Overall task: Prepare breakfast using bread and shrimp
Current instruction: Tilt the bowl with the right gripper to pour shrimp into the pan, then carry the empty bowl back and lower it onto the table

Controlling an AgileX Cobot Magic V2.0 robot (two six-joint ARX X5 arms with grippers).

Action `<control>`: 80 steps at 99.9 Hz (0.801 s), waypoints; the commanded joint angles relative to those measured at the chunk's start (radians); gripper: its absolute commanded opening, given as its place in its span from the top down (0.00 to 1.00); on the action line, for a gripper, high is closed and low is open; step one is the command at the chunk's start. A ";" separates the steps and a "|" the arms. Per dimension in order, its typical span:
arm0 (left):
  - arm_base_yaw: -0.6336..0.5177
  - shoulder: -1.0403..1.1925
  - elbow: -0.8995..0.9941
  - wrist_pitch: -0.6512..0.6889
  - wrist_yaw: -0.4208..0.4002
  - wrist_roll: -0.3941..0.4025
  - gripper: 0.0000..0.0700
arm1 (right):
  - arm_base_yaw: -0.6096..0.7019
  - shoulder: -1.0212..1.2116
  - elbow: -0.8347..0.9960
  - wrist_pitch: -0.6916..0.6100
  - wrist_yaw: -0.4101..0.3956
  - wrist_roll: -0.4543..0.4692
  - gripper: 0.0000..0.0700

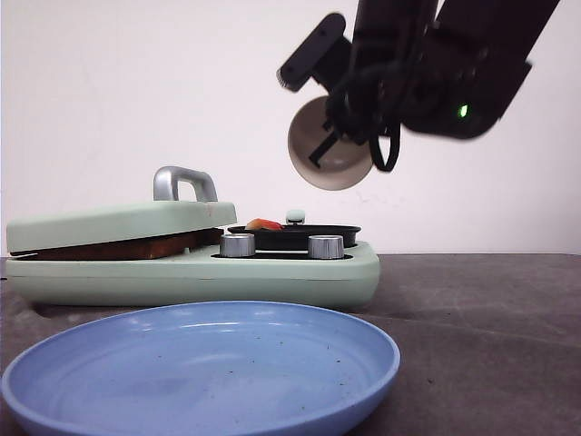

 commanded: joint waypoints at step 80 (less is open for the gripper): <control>-0.003 0.001 0.002 -0.017 -0.008 -0.043 0.33 | -0.267 -0.480 0.529 -1.862 -0.441 0.979 0.99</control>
